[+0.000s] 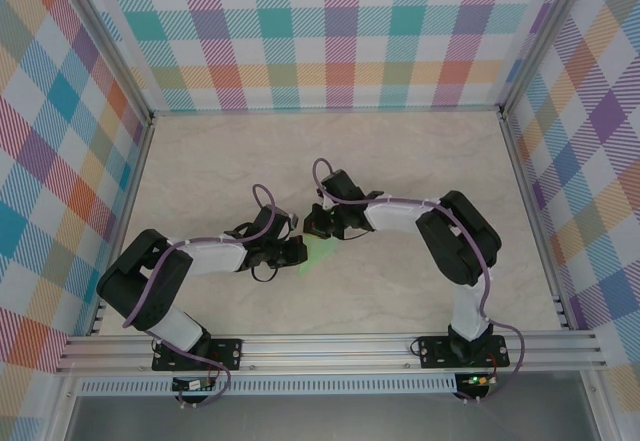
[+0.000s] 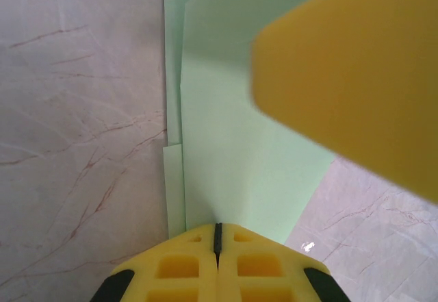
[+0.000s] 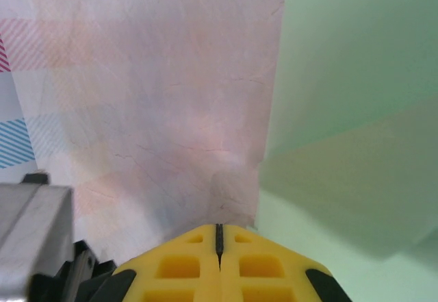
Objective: Fold a paper plane with a square sheet of paper (pick it up from the middle)
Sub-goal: Fourth fold the wing at the center of the table.
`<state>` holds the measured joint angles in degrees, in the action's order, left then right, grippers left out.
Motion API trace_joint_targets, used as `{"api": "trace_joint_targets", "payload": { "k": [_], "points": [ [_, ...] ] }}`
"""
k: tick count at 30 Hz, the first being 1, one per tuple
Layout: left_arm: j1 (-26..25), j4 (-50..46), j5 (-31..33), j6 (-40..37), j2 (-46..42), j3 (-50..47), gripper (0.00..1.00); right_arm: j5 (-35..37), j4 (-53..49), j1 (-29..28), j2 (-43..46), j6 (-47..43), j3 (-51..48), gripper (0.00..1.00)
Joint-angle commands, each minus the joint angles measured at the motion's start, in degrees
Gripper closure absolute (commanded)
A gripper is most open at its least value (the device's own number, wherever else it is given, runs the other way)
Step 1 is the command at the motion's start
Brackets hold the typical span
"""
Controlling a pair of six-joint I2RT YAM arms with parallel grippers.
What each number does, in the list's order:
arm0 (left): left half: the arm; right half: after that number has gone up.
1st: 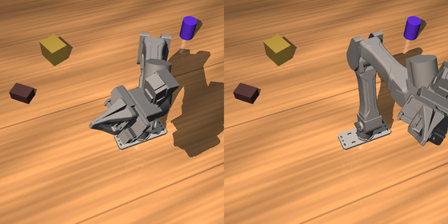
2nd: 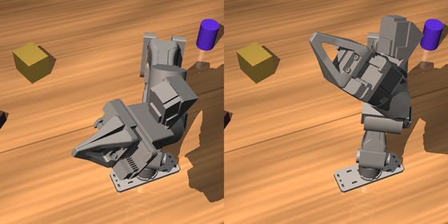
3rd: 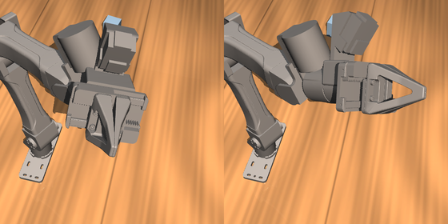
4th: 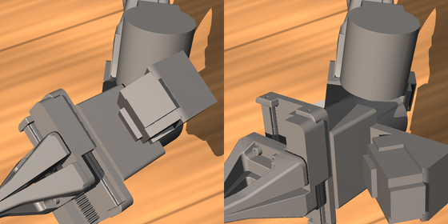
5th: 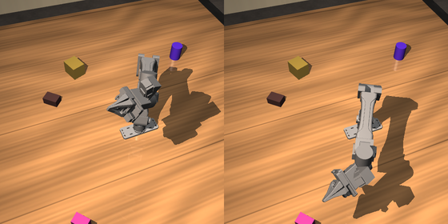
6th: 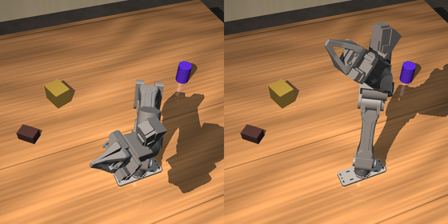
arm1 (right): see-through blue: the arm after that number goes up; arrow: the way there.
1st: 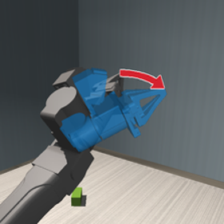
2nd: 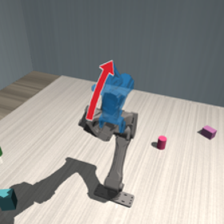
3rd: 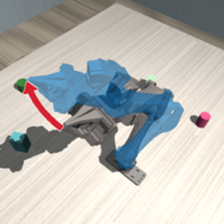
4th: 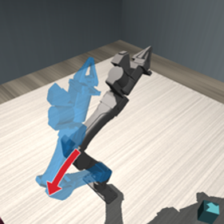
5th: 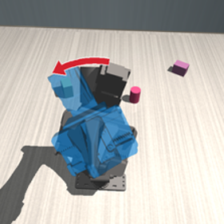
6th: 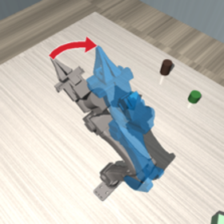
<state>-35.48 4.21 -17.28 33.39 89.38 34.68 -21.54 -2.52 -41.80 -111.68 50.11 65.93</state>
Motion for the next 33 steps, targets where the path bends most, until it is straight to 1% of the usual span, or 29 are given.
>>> {"api": "trace_joint_targets", "payload": {
  "k": [1,8,12,22,28,33],
  "points": [
    [-0.2,-11.2,2.7,-0.4,2.2,-2.5,0.99,-1.7,2.7,0.7,-3.0,1.2,-1.7,1.00],
    [-0.1,-11.4,2.9,-0.6,2.6,-2.5,0.99,0.7,6.2,2.1,-4.6,1.6,-5.4,1.00],
    [-0.1,-11.7,2.9,-0.9,2.5,-2.8,0.99,1.2,7.2,3.4,-4.6,0.7,-5.6,1.00],
    [-0.1,-12.2,3.2,-1.0,1.8,-3.3,1.00,1.2,13.3,9.6,-4.6,-0.6,-6.7,1.00],
    [-0.1,-12.3,3.1,-1.3,1.5,-3.3,1.00,1.2,16.4,12.8,-5.6,0.2,-7.4,1.00],
    [-0.1,-12.4,3.0,-1.4,1.5,-3.6,1.00,1.3,13.8,14.2,-5.6,-0.8,-5.4,1.00]
  ]
}}
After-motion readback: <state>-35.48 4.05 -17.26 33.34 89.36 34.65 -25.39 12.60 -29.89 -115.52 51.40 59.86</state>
